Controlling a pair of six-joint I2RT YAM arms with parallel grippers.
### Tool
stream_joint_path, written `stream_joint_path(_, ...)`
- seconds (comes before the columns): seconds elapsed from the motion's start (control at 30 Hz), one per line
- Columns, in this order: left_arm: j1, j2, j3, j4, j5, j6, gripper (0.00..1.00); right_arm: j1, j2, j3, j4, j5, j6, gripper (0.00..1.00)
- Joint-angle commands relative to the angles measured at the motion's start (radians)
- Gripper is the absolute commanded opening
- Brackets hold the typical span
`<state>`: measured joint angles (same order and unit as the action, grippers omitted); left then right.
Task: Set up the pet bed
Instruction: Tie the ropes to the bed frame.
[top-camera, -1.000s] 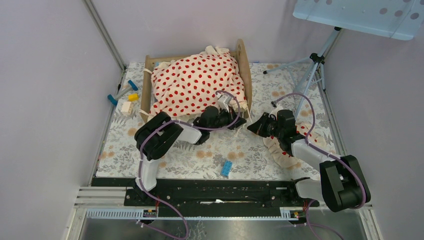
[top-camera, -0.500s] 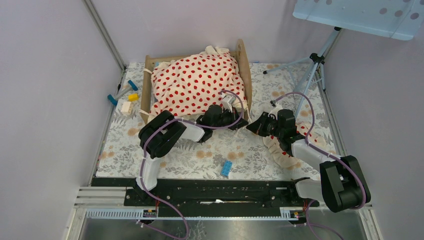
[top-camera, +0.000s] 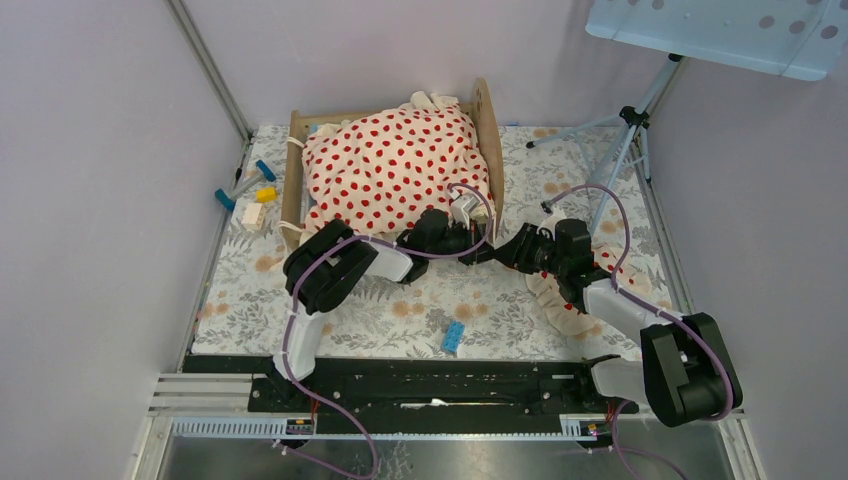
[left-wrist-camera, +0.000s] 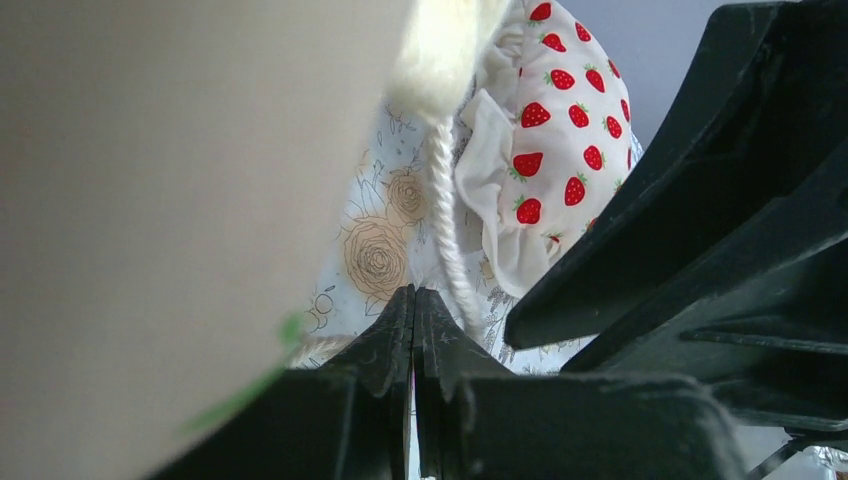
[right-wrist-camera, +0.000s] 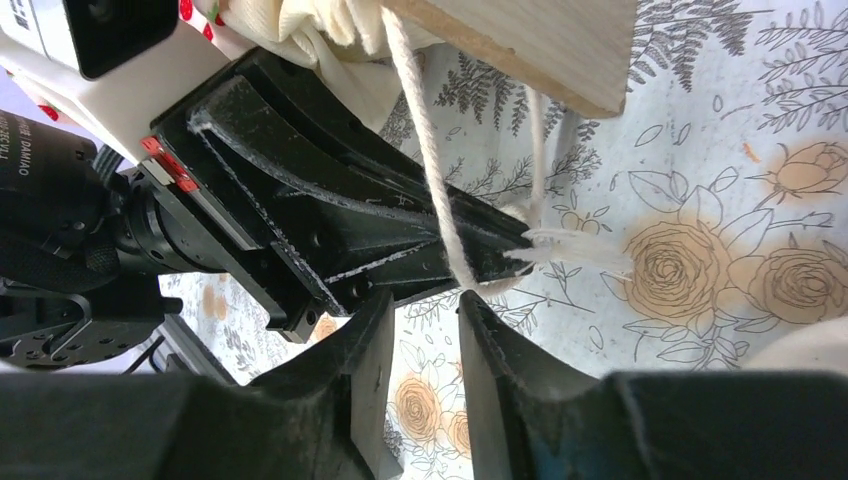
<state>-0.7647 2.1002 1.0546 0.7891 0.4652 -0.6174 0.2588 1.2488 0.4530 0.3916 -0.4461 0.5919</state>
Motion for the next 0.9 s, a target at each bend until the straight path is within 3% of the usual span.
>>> stream_joint_path(0.0, -0.004, 0.016, 0.021, 0.021, 0.054, 0.018, 0.00, -0.006, -0.049, 0.007, -0.035, 0.079, -0.026, 0.41)
stream_joint_path(0.3, -0.006, 0.032, 0.017, 0.035, 0.066, 0.012, 0.00, -0.006, -0.117, 0.010, -0.135, 0.242, 0.006, 0.54)
stream_joint_path(0.5, -0.007, 0.026, 0.010, 0.053, 0.069, 0.004, 0.00, -0.006, -0.122, 0.013, -0.229, 0.366, 0.171, 0.57)
stream_joint_path(0.7, -0.007, 0.021, 0.009, 0.063, 0.074, -0.003, 0.00, -0.006, -0.098, -0.067, -0.079, 0.341, 0.436, 0.61)
stream_joint_path(0.87, -0.006, 0.021, 0.010, 0.068, 0.077, -0.007, 0.00, -0.006, -0.026, -0.069, 0.002, 0.306, 0.564, 0.65)
